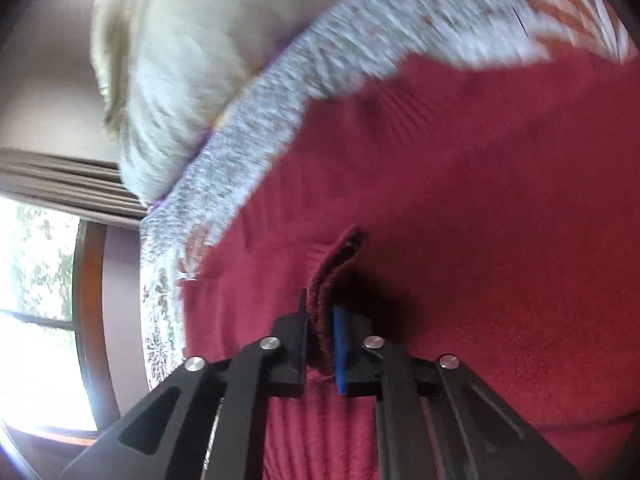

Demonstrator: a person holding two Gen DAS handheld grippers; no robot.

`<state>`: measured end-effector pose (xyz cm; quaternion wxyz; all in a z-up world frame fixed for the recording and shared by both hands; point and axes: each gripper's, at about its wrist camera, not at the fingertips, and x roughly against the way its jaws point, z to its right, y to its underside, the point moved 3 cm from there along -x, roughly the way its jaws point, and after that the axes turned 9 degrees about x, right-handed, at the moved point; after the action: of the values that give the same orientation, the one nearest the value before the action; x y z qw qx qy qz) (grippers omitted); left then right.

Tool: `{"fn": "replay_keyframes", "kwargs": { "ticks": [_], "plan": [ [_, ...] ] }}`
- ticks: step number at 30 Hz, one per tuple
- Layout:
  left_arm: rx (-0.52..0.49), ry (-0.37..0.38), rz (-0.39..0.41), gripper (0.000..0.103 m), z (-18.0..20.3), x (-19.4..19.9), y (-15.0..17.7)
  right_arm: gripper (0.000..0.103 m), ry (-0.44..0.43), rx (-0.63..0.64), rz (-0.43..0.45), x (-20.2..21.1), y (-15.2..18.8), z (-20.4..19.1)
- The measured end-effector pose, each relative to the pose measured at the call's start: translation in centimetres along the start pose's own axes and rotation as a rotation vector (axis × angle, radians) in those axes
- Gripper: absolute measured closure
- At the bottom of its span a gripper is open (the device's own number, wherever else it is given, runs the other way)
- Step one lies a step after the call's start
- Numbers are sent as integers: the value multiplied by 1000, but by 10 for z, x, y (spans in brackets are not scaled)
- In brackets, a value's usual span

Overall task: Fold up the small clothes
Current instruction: 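Pinch the opposite side edge with the right tool and fold it inward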

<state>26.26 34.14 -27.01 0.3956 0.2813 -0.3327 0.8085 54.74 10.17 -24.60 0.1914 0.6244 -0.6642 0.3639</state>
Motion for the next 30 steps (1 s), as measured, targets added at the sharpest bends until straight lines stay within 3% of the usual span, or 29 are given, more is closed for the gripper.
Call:
{"fn": "replay_keyframes", "kwargs": {
  "ticks": [8, 15, 23, 30],
  "plan": [
    [14, -8, -16, 8, 1, -3, -4, 96, 61, 135, 151, 95, -20, -39],
    [2, -39, -18, 7, 7, -9, -3, 97, 151, 94, 230, 162, -29, 10],
    [75, 27, -47, 8, 4, 4, -21, 97, 192, 0, 216, 165, -19, 92],
    [91, 48, 14, 8, 9, 17, -74, 97, 177, -58, 185, 149, -6, 137]
  ]
}}
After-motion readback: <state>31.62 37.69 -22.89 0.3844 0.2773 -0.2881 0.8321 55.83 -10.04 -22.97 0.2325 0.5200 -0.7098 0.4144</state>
